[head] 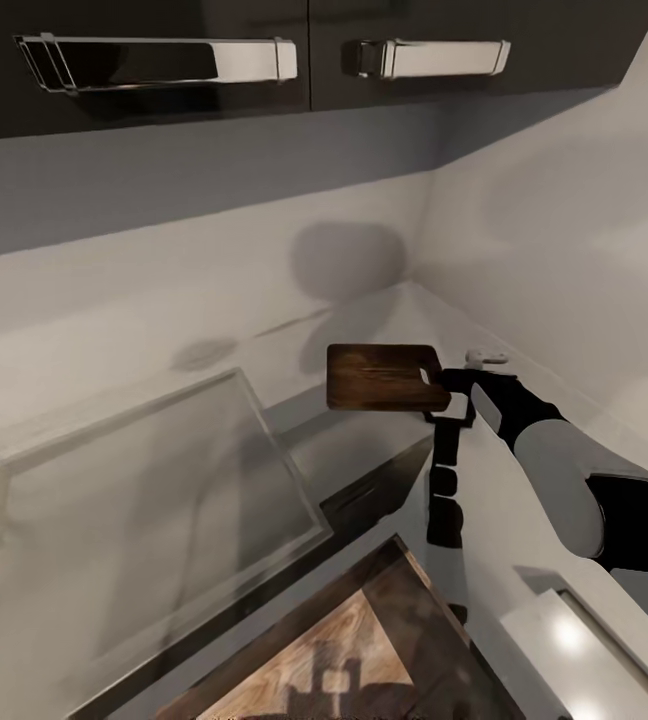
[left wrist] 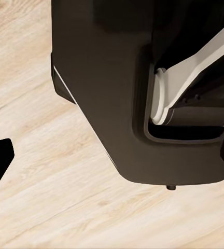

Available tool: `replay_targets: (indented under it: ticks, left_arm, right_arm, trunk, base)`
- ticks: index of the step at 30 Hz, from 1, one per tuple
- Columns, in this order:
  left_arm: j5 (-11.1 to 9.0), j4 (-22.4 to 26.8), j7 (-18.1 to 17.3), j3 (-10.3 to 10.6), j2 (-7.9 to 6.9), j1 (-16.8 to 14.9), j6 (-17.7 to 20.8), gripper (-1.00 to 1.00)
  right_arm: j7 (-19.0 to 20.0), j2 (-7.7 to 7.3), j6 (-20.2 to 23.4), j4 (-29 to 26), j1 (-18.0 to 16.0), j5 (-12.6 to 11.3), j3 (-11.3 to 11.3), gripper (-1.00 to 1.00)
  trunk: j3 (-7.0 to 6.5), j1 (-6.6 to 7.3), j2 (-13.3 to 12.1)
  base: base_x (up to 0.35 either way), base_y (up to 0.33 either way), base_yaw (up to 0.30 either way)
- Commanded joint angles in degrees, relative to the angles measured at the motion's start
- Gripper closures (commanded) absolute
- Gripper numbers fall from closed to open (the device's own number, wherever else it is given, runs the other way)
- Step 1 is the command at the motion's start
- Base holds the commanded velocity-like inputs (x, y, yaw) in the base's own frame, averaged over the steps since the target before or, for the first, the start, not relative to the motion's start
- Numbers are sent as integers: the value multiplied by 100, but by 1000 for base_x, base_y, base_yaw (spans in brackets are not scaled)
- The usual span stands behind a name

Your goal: In the kitchen, take the Vidalia onion out of the sink, dice it on the chopping board with the paring knife, put the diced onion into the bowl on the countertop, then place both the paring knife and the chopping board into the sink.

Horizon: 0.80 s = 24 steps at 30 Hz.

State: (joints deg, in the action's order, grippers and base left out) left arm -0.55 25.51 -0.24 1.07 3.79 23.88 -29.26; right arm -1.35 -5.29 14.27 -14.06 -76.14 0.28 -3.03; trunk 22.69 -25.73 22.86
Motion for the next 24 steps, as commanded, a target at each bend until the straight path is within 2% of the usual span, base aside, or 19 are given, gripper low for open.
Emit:
replay_targets:
  ticks: [1, 17, 24]
  left_arm:
    - [-7, 9, -2, 7, -1, 3, -6, -100]
    - [-7, 7, -2, 7, 0, 3, -7, -100]
    - [-7, 7, -2, 7, -1, 3, -4, -100]
  right_arm:
    - [-6, 2, 32, 17, 3, 25, -14, -100]
    - [17, 7, 32, 17, 3, 17, -13, -100]
    - [20, 2, 32, 17, 3, 24, -13, -100]
  trunk:
    - [19, -6, 6]
    - [163, -6, 6]
    - [177, -6, 6]
  base:
    - [0, -2, 0]
    - [0, 6, 1]
    - [0, 1, 3]
